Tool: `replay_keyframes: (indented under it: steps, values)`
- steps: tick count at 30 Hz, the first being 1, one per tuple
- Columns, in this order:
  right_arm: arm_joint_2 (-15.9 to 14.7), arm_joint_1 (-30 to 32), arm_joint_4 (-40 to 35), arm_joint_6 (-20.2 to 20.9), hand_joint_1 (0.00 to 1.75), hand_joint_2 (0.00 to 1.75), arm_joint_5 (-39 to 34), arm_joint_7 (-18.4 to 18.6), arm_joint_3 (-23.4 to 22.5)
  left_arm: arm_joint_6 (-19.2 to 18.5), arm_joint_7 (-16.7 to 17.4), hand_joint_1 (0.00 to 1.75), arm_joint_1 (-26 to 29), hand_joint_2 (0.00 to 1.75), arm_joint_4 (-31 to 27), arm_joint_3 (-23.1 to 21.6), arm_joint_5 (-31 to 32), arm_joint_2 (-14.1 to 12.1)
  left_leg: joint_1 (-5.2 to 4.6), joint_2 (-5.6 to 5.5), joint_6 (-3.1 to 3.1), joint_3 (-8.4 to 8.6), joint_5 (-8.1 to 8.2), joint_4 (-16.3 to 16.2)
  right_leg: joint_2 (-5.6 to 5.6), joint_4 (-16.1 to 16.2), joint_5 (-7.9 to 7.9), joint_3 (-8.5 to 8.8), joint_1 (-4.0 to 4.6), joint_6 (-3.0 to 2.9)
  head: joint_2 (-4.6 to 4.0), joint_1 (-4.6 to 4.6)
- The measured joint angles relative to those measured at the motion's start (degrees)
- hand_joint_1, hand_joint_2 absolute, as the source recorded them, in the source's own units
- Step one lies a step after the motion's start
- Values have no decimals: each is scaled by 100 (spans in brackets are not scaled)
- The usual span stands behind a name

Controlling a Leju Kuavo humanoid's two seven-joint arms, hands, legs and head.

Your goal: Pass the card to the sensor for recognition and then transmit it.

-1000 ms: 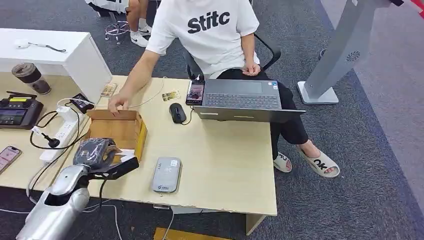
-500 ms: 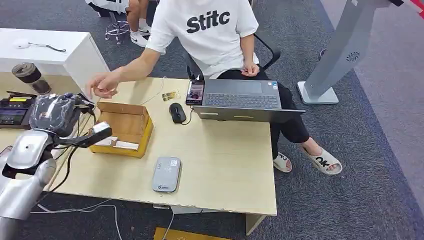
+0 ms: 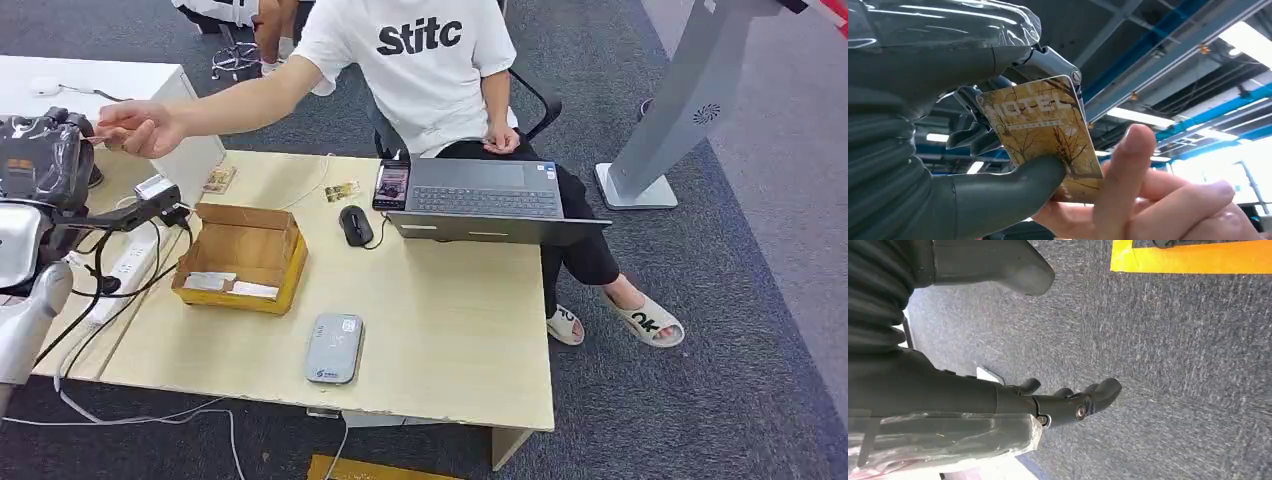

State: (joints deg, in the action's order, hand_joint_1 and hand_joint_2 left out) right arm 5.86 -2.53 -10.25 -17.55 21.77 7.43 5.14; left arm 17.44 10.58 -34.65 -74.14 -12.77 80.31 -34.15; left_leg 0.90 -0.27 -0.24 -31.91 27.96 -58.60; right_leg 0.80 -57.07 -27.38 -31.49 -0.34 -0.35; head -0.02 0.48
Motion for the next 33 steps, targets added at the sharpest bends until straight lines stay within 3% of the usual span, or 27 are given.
replay_keyframes:
  steps: [2,3,4,10,15,18,21,23,28,30,32,33]
  values:
    - [0,0,0,0,0,175,0,0,0,2,5,171,-12,175,11,-2,-7,7,0,0,0,0,0,0,0,0,0,0,0,0,0,2]
    - [0,0,0,-11,0,175,0,0,0,48,53,99,-117,175,108,-2,-84,108,-1,-1,2,-1,-2,-1,-1,0,0,0,0,0,0,4]
    - [0,-2,0,-48,0,175,0,0,0,192,103,0,-174,175,193,13,-249,276,-1,-2,1,-1,-3,-1,-1,0,1,1,-1,0,0,2]
    - [0,1,0,-103,0,175,-11,7,-7,748,-9,0,113,175,157,160,-644,442,-1,3,1,-6,-3,0,5,-1,1,-1,-1,-1,0,2]
    - [4,29,2,-140,0,175,-124,-15,-151,1743,-842,0,1504,175,-855,788,-1741,644,-5,40,3,-2,12,2,45,0,-3,-11,-4,1,0,2]
    - [15,61,0,-223,0,175,-208,-7,-262,2105,-1474,0,2701,175,-1695,1253,-2393,1086,-11,56,9,1,26,4,57,4,-10,-12,-8,1,0,2]
    - [39,94,0,-295,0,175,-319,4,-394,2241,-2490,0,3866,175,-2501,1787,-3242,1899,-18,61,25,-4,36,4,61,7,-19,-13,-14,14,0,0]
    - [48,114,0,-348,0,175,-341,7,-474,2247,-2875,0,4452,175,-2807,2103,-3656,2345,-22,56,30,-6,39,4,56,12,-21,-12,-17,18,0,7]
    - [89,124,0,-474,0,175,-398,7,-656,1638,-3300,0,5270,175,-3079,3028,-4406,3473,-23,37,42,-11,46,4,34,15,-25,-6,-18,25,0,7]
    - [98,126,0,-527,0,175,-395,4,-706,1140,-3484,0,5305,175,-3079,3459,-4637,3890,-21,25,40,-13,42,3,21,15,-25,-2,-18,25,0,11]
    - [118,126,0,-564,0,175,-393,-35,-774,338,-3637,0,5266,175,-3071,4106,-5030,4336,-21,27,38,-10,42,3,22,13,-24,1,-18,25,0,7]
    - [129,127,0,-581,0,175,-391,-57,-800,199,-3682,0,5238,175,-3058,4339,-5099,4441,-20,28,36,-8,40,3,22,13,-23,0,-18,24,0,9]
